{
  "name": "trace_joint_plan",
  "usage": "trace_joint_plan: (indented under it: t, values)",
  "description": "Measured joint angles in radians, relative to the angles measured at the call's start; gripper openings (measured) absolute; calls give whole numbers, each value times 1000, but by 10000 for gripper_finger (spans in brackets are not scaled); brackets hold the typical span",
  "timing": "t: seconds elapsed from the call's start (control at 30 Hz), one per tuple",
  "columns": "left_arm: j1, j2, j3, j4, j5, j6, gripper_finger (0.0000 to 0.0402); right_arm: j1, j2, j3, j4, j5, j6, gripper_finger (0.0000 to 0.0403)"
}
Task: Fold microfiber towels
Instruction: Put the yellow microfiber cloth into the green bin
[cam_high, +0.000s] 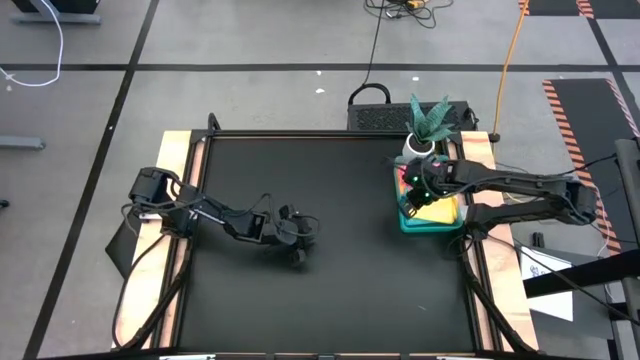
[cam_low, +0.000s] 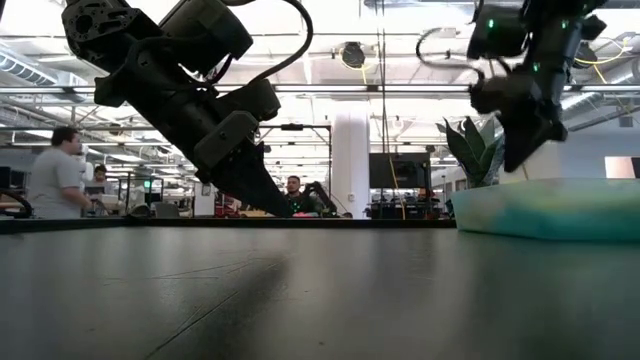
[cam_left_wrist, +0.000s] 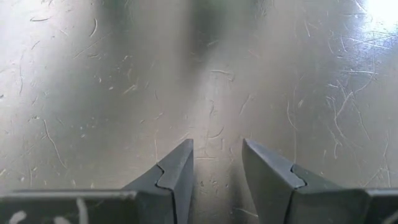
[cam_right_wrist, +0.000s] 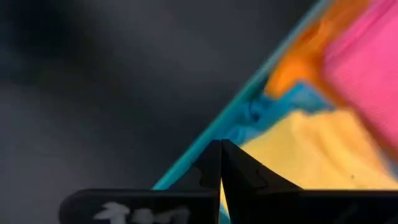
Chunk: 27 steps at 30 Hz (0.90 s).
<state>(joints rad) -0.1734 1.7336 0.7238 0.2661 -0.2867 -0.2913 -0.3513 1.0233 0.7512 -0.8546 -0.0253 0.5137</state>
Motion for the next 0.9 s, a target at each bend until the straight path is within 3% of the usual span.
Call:
trace_joint_plan:
  t: [0.2, 0.37, 0.63, 0.8, 0.9]
  values:
    - [0, 0, 0, 0, 0, 0, 140, -24, 62, -133, 62, 97, 26, 0]
    - [0, 0, 0, 0, 0, 1, 140, -35, 65, -199, 221, 99, -25, 0]
    - [0, 0, 0, 0, 0, 0, 140, -35, -10, -93, 31, 49, 15, 0]
    - [0, 0, 0, 0, 0, 0, 140, -35, -37, -104, -106, 73, 87, 0]
    - [0, 0, 0, 0, 0, 0, 140, -35, -28, -144, -74, 80, 92, 0]
